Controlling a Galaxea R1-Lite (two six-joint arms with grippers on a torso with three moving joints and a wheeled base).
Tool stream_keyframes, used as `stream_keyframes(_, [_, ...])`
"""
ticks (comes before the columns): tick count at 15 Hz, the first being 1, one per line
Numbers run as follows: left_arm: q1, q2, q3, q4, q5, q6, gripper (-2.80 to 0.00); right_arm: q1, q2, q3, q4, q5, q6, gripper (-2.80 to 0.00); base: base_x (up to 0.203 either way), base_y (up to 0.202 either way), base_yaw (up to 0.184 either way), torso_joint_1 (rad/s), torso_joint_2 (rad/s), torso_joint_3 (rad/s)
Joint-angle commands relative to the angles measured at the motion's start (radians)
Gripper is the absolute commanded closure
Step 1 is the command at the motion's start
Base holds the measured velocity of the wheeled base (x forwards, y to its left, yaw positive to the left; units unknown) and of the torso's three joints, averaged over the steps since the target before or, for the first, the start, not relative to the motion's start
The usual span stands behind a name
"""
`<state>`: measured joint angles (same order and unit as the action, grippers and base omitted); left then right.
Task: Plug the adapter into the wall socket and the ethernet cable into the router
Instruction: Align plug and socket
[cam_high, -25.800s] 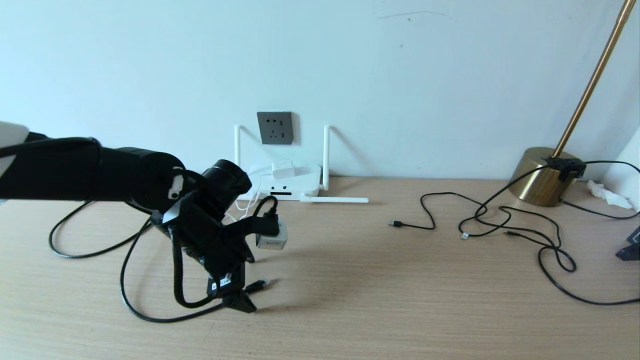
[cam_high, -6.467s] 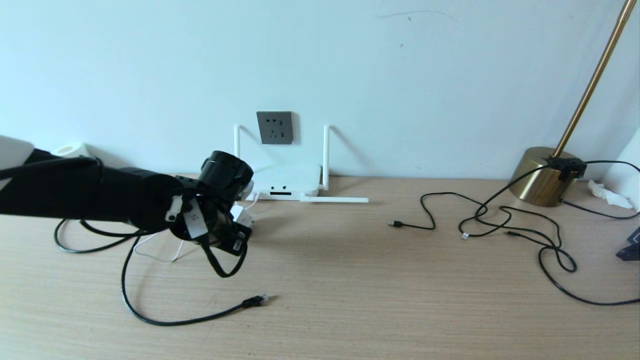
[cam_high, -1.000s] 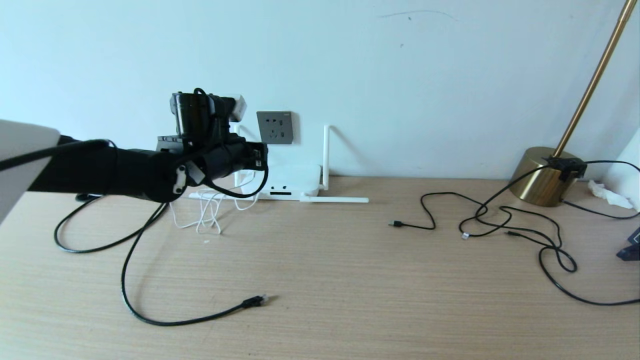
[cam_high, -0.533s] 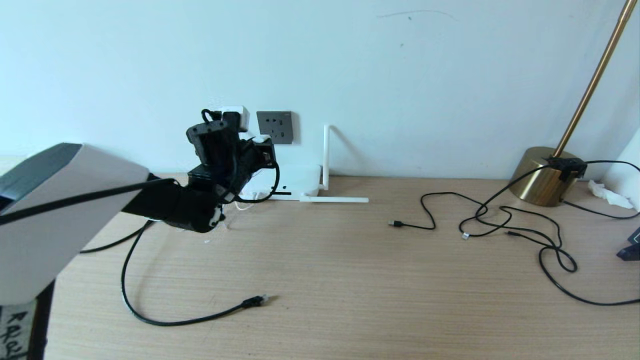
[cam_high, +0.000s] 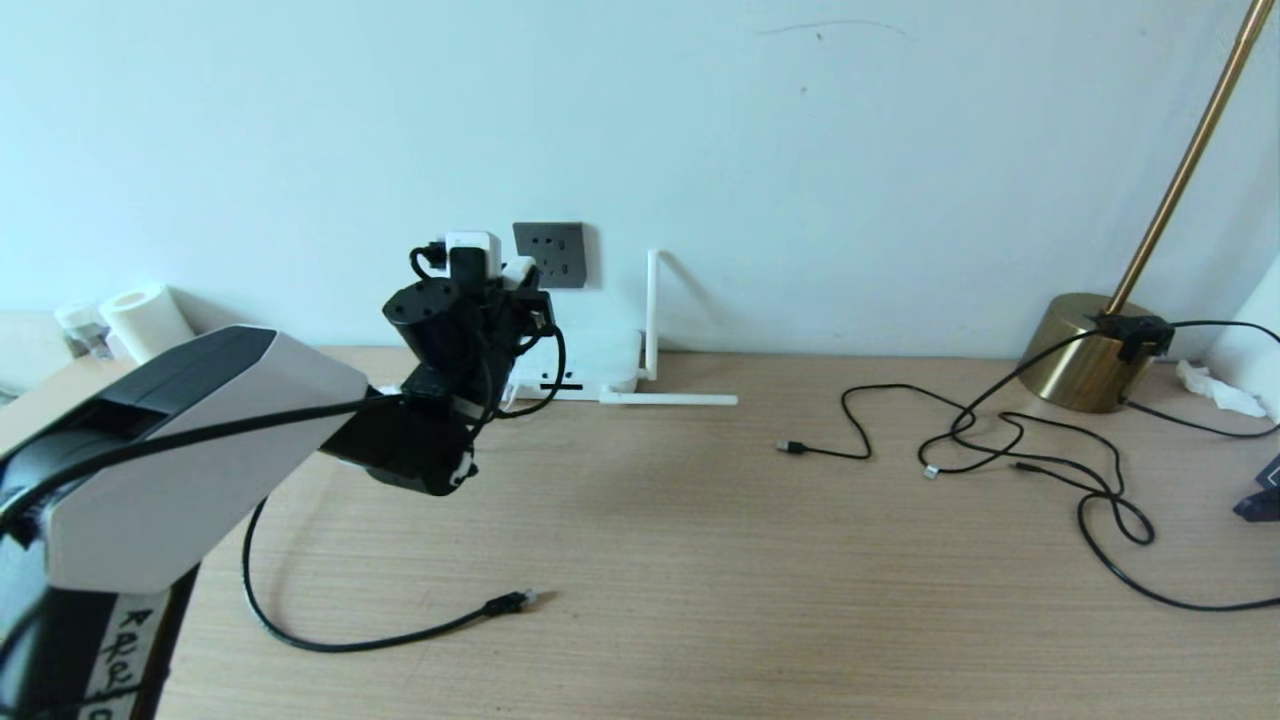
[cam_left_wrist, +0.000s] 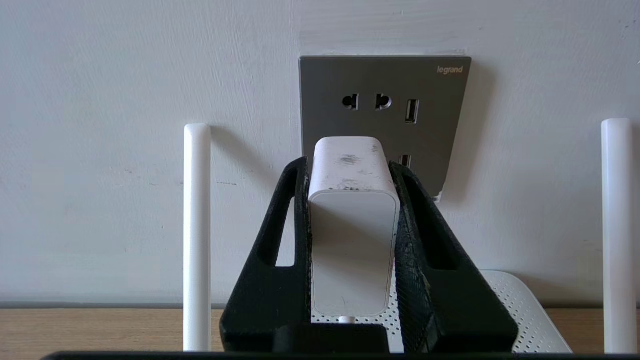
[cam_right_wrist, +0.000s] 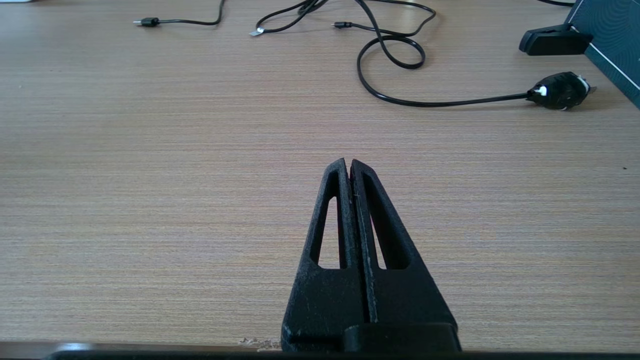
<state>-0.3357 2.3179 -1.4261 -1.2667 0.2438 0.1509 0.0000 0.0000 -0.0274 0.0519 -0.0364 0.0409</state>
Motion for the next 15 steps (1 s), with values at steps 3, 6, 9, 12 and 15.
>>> stream_keyframes(3, [-0.006,0.013,-0.035,-0.010,0.002,0.001,0.00,0.000,-0.002,0.000,0.000,0.000,0.000,0.00,0.000,0.000,0.000,0.000,0.00,0.000])
stream_keyframes(6, [-0.012,0.029,-0.080,-0.004,0.006,0.001,0.00,0.000,-0.001,0.000,0.000,0.000,0.002,0.00,0.000,0.000,0.000,0.000,0.00,0.000])
stream_keyframes(9, [-0.025,0.029,-0.082,0.008,0.008,0.002,0.00,0.000,-0.001,0.000,0.000,0.000,0.000,0.00,0.000,0.000,0.000,0.000,0.00,0.000])
stream_keyframes(12, [-0.026,0.035,-0.114,0.036,0.008,0.002,0.00,0.000,-0.002,0.000,0.000,0.000,0.000,0.00,0.000,0.000,0.000,0.000,0.00,0.000])
stream_keyframes(15, [-0.026,0.043,-0.134,0.070,0.008,0.002,0.00,0.000,-0.002,0.000,0.000,0.000,0.001,0.00,0.000,0.000,0.000,0.000,0.00,0.000])
